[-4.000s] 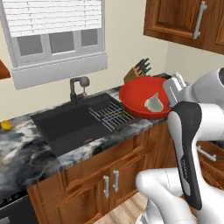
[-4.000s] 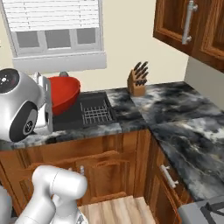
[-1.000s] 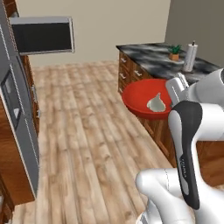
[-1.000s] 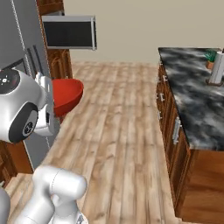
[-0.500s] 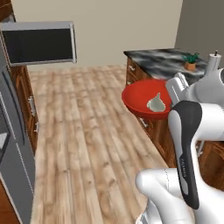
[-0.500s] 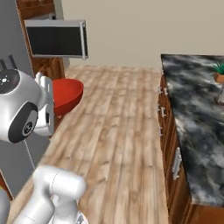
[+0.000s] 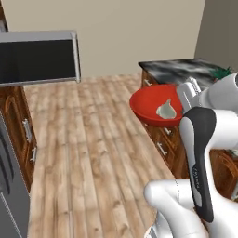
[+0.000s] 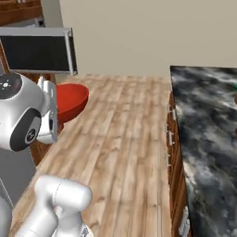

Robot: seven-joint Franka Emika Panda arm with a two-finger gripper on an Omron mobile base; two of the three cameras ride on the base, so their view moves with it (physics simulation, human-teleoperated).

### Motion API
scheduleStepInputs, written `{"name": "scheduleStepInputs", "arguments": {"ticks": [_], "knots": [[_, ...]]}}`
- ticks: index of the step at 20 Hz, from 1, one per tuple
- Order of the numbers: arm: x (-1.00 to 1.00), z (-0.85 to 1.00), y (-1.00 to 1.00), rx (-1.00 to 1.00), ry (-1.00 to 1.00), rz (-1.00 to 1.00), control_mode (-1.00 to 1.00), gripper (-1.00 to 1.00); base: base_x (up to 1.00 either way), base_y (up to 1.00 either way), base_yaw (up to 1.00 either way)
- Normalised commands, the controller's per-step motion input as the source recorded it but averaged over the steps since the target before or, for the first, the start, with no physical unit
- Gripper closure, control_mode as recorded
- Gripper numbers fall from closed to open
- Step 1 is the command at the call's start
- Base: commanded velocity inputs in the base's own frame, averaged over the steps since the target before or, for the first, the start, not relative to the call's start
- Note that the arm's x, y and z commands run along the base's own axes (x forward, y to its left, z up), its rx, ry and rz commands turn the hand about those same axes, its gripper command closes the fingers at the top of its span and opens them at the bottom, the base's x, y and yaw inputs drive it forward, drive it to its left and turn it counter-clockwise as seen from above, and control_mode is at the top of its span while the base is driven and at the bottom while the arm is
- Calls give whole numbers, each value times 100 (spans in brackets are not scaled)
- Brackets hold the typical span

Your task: Pick the garlic from the sink and place it in the bowl. Then pick the bowl and place it in the microwave. Then close the microwave door and press the start button.

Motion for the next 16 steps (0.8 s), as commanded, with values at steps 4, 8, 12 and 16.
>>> {"name": "scheduleStepInputs", "arguments": {"ticks": [4,8,12,16], "knots": [[0,0,0,0,0,0,100,100,100,-36,0],[0,0,0,0,0,0,100,100,100,-46,0],[0,0,0,0,0,0,100,100,100,-40,0],[0,0,0,0,0,0,100,100,100,-17,0]]}}
